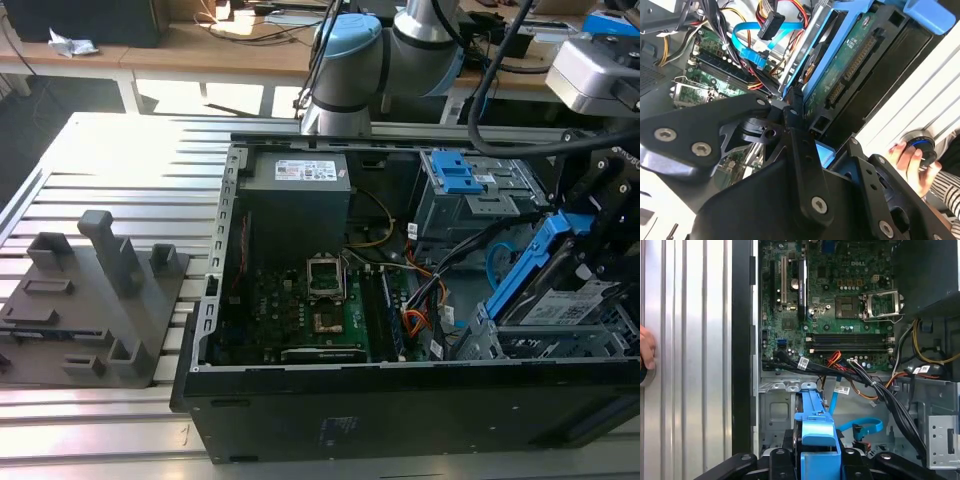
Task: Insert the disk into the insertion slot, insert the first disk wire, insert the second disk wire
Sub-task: 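Insert the disk into the insertion slot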
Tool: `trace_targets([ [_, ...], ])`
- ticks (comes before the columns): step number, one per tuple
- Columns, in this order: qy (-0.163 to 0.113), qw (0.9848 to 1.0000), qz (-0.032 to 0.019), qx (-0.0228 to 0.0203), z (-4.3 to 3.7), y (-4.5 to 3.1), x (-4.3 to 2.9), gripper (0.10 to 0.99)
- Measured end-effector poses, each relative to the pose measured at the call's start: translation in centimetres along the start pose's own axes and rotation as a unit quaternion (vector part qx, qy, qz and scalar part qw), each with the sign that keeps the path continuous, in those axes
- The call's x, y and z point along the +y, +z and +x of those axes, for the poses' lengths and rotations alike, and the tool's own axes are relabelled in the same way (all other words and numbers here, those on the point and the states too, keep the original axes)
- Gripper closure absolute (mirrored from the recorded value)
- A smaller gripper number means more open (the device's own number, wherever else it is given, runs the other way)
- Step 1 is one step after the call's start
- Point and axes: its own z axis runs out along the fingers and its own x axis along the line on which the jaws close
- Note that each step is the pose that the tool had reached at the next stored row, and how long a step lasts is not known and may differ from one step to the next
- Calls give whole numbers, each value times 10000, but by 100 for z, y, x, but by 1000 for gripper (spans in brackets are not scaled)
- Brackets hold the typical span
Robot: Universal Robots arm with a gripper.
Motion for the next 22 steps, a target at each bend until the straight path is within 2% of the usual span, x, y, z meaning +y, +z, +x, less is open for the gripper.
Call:
trace_targets([
  [5,0,10000,0,0,0,112,-3,722],
  [10,0,10000,0,-1,0,116,-4,722],
  [11,0,10000,0,-2,0,117,-4,714],
  [12,0,10000,0,-4,0,119,-4,647],
  [15,0,10000,0,-5,0,120,-4,647],
  [16,0,10000,0,-5,0,121,-3,663],
  [19,0,10000,0,-7,0,123,-4,851],
  [20,0,10000,0,-7,0,123,-4,851],
  [22,0,10000,0,-8,0,125,-4,973],
])
